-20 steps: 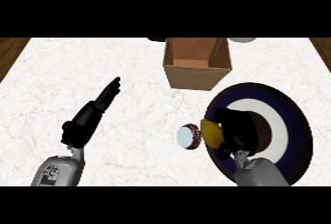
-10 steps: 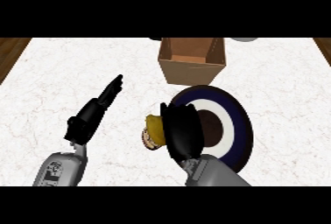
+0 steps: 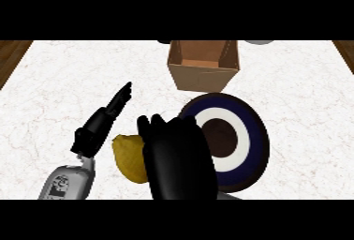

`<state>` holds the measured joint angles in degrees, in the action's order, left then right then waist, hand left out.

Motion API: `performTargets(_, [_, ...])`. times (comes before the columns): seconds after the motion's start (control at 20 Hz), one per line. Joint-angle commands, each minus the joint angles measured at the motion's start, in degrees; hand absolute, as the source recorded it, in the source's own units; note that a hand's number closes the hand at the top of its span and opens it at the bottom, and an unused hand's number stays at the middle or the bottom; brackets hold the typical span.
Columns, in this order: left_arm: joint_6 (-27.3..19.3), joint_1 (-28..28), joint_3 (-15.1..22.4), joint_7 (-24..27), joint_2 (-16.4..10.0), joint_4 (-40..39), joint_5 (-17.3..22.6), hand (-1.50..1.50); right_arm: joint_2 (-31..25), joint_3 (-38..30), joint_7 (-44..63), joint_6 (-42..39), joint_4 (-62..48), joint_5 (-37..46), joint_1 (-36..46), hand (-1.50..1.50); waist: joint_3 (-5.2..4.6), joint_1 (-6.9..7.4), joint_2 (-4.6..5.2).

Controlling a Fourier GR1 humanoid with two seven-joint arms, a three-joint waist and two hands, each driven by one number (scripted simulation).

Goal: Pick the lemon from the plate and place it in the cardboard box

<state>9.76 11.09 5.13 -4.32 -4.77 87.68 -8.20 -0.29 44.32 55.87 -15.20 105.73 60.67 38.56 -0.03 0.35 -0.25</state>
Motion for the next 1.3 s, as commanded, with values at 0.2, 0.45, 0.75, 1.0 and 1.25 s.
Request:
performTargets(0.2, [0.0,1.3,0.2,1.1,0.5,-2.2,-0.9,0.0,0.3,-2.4,13.5,-1.4,9.4,-2.5,6.7,1.5,0.0,-0.42,0.02])
performTargets(0.45, [2.2,0.9,-1.8,-1.4,-1.2,1.1,1.9,0.0,0.3,-10.0,12.2,-0.8,2.5,-2.7,11.7,1.5,-0.02,0.1,0.11])
performTargets(0.75, [0.1,1.4,-1.4,0.3,0.2,-1.6,0.0,0.0,-0.6,-22.2,5.3,-4.4,-1.1,-3.5,16.5,1.5,0.0,-0.29,0.24])
performTargets(1.0, [-0.7,1.4,0.9,-1.4,2.0,0.0,-1.5,0.0,0.3,-24.7,2.9,2.1,-12.2,-4.0,21.4,1.5,-0.01,0.25,0.3])
performTargets(1.25, [1.8,-1.7,-0.6,-1.4,-0.2,2.4,0.2,0.0,0.3,-29.2,-1.8,4.9,-15.7,-4.2,21.6,1.5,0.01,0.13,0.23])
